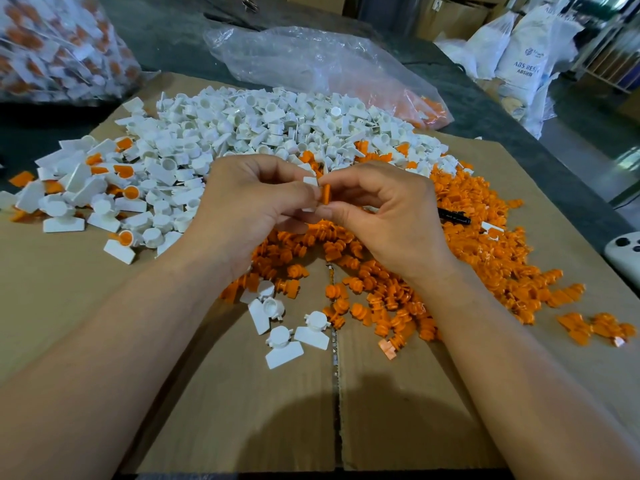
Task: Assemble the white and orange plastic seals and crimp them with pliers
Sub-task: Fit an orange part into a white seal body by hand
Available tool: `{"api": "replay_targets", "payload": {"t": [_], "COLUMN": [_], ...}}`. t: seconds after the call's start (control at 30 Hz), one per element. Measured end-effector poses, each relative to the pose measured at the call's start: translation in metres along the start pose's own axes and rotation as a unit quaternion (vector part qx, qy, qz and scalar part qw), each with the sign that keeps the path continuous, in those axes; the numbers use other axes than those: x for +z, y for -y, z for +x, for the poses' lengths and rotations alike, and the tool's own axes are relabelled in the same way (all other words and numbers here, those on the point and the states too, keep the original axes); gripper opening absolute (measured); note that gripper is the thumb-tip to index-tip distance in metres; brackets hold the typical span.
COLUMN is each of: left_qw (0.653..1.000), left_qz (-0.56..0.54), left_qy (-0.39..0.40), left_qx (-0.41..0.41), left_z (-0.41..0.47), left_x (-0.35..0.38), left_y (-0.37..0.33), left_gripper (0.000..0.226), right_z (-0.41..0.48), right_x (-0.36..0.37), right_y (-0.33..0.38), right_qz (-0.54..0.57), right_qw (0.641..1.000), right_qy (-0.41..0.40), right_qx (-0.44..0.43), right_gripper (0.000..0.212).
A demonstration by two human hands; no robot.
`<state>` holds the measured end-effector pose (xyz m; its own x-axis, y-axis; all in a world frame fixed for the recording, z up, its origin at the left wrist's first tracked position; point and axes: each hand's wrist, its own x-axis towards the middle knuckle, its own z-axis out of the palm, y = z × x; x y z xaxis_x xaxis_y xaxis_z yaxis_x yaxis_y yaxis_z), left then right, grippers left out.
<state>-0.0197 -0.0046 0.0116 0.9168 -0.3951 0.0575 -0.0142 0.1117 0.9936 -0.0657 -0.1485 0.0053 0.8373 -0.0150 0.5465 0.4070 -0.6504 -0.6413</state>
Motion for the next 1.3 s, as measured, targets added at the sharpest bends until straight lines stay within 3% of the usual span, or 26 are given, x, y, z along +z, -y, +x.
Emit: {"api": "replay_targets", "payload": {"t": [0.5, 1.3], "left_qw": [1.0, 1.0], "left_qz": [-0.011, -0.008], "left_qy": [-0.022, -0.006], "left_qx": [-0.016, 0.026], "left_z": [0.0031, 0.0016], "left_x": [-0.0022, -0.0009], "left_y": [0.0011, 0.0019], "left_gripper": [0.017, 0.02], "right_z": [0.0006, 0.0011], "right_x": [0.0007, -0.0009], "right_y": [-0.0032, -0.0054], "right_qz": [0.026, -0.005], "right_qw": [0.999, 0.998], "right_qy": [0.025, -0.013], "right_qx": [0.011, -0.057], "right_gripper": [0.034, 0.028]}}
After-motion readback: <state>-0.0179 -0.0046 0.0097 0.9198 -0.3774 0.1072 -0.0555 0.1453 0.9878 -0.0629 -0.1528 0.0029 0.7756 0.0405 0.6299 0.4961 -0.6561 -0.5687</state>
